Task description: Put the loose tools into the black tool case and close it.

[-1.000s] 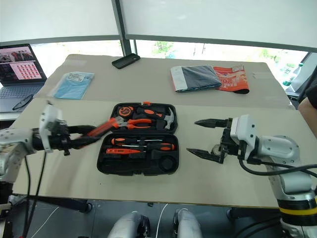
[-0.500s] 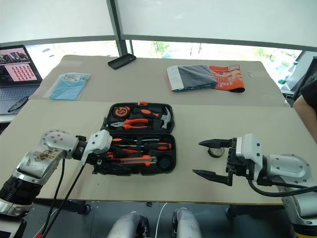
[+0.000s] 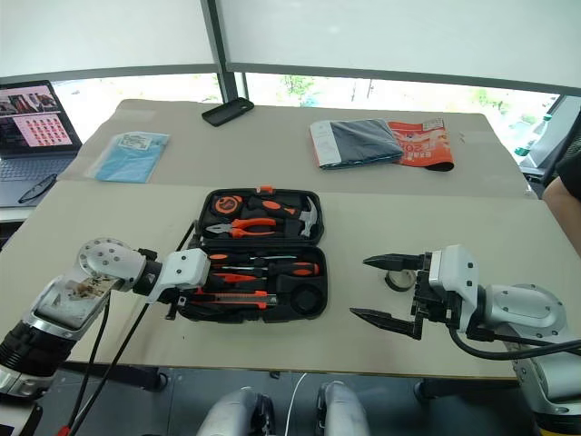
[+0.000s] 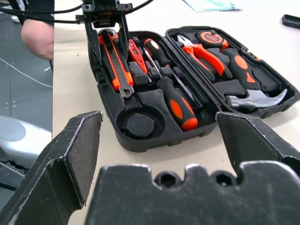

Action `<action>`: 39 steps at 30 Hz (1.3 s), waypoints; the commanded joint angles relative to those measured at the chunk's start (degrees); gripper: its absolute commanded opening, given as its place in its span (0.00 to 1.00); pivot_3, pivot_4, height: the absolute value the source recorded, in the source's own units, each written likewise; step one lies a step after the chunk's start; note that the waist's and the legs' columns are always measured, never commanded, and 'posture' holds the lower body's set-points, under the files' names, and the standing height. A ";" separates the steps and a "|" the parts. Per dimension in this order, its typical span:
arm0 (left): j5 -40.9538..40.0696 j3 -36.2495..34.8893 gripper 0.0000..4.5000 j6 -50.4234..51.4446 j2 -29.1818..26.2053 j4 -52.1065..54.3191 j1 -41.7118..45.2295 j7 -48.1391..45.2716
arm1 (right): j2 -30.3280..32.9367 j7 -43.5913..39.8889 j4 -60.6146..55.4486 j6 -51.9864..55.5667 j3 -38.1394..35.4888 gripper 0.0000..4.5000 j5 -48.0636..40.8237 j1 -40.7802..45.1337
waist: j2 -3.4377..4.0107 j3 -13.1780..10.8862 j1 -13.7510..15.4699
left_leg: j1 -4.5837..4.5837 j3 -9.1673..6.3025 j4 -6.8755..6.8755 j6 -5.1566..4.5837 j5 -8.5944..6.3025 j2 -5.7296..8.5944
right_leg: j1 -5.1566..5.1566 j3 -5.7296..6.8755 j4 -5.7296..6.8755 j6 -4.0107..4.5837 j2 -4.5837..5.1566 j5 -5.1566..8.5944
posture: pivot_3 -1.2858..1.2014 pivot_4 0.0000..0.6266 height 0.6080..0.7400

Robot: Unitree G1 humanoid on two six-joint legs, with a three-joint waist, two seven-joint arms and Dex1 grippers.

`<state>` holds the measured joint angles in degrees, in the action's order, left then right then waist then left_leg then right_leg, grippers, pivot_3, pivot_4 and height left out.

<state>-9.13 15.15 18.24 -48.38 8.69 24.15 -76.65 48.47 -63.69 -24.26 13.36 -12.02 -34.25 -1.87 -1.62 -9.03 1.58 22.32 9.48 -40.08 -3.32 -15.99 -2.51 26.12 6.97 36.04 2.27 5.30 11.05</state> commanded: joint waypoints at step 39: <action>-13.74 -11.78 0.94 -3.27 9.18 -9.01 1.98 0.13 | -2.95 1.99 -0.25 -0.31 2.05 1.00 0.89 3.14 | 0.02 0.01 0.51 | 0.12 -0.03 -0.30 0.08 0.08 -0.03 | 0.00 -0.01 0.07 -0.08 -0.03 -0.05 | 0.52 0.24 1.00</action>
<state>-22.13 4.71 17.22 -39.29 -0.06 25.17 -76.20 45.61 -61.68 -24.03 14.16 -9.56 -33.40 0.18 -1.60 -9.02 2.09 22.43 9.45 -40.39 -3.25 -15.92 -2.53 26.11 6.96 36.11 2.19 5.27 11.00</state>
